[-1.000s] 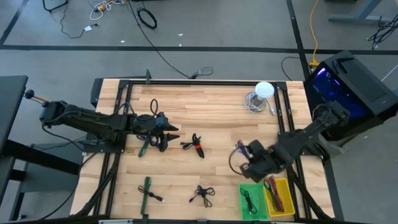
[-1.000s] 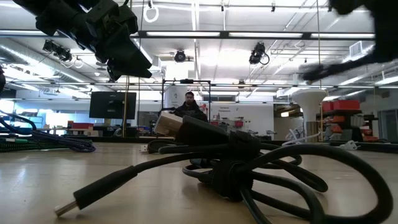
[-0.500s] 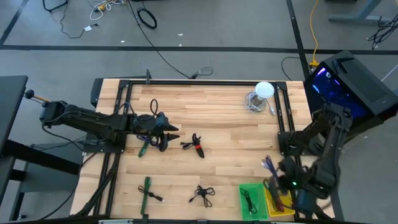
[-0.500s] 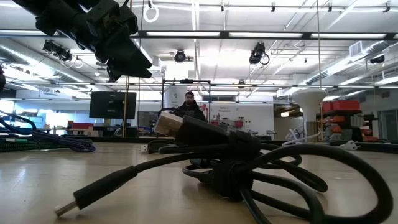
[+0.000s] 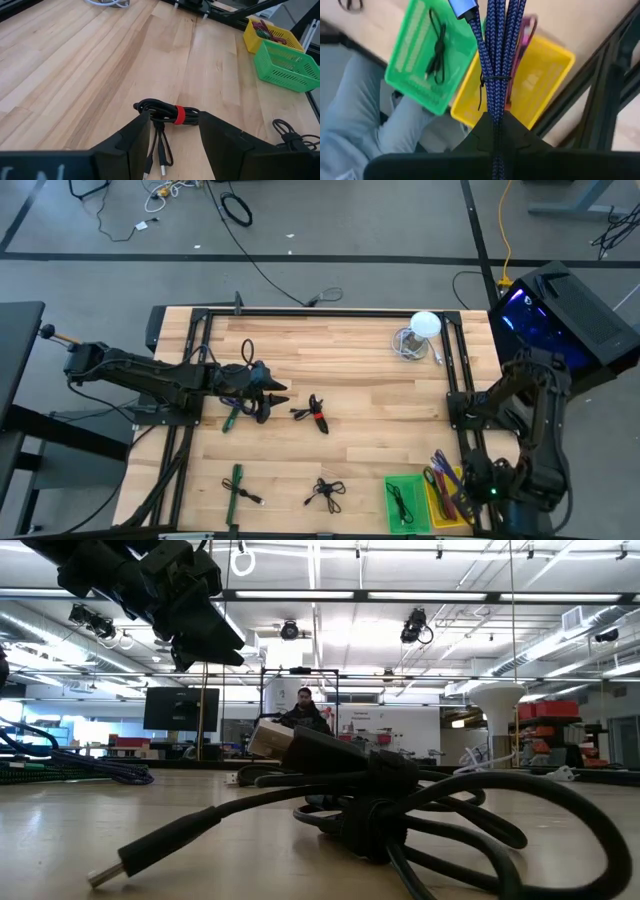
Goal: Pick & Place USB Port
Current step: Put the right blue and black charger cable into the yellow basket
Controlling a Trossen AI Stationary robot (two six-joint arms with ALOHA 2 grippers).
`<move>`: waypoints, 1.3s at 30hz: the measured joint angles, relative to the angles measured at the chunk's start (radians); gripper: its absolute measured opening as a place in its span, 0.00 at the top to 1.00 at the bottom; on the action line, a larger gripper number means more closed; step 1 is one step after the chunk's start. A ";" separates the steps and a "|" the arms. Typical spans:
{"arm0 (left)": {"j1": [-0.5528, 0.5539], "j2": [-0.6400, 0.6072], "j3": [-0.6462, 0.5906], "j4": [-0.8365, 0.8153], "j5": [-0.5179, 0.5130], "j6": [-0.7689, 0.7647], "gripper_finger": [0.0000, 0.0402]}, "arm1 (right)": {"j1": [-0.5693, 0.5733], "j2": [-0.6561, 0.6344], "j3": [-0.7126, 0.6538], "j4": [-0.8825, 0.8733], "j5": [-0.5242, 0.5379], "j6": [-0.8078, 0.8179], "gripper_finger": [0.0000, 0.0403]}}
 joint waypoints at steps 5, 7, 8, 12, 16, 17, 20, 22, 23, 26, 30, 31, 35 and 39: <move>0.000 0.000 0.000 0.000 -0.007 0.000 0.56 | 0.028 0.054 0.000 0.073 -0.049 -0.003 0.99; 0.000 0.000 0.000 0.000 -0.024 0.000 0.56 | 0.033 0.072 0.000 0.116 -0.040 -0.005 0.99; 0.000 0.000 0.000 0.000 -0.031 0.000 0.56 | 0.034 0.082 0.000 0.131 -0.039 -0.011 0.99; 0.000 0.000 0.000 0.000 -0.039 0.000 0.56 | 0.032 0.115 0.000 0.162 -0.077 -0.019 0.99; 0.000 0.000 0.000 0.000 -0.041 0.000 0.56 | 0.033 0.132 0.000 0.118 -0.060 -0.015 0.99; 0.000 0.000 0.000 0.000 -0.044 0.000 0.56 | 0.033 0.132 0.000 0.112 -0.043 -0.012 0.99; 0.000 0.000 0.000 0.000 -0.045 -0.008 0.56 | 0.027 0.134 0.000 0.113 0.017 -0.004 0.99; 0.000 0.000 0.000 0.000 -0.045 -0.019 0.56 | 0.015 0.139 0.000 0.109 0.028 -0.007 1.00; 0.000 0.000 0.000 0.000 -0.045 -0.019 0.56 | 0.013 0.142 0.000 0.109 0.021 -0.006 1.00; 0.000 0.000 0.000 0.000 -0.045 -0.018 0.56 | 0.008 0.143 -0.013 0.120 0.019 -0.004 1.00; 0.000 0.000 0.000 0.000 -0.045 -0.018 0.56 | 0.001 0.143 -0.056 0.159 -0.002 -0.004 0.99; 0.000 0.000 0.000 0.000 -0.045 -0.018 0.56 | 0.000 0.143 -0.071 0.173 -0.013 -0.004 0.99; 0.000 0.000 0.000 0.000 -0.045 -0.018 0.56 | 0.000 0.143 -0.112 0.214 -0.011 -0.004 0.99; 0.000 0.000 0.000 -0.001 -0.045 -0.017 0.56 | 0.000 0.143 -0.140 0.224 -0.015 -0.006 0.97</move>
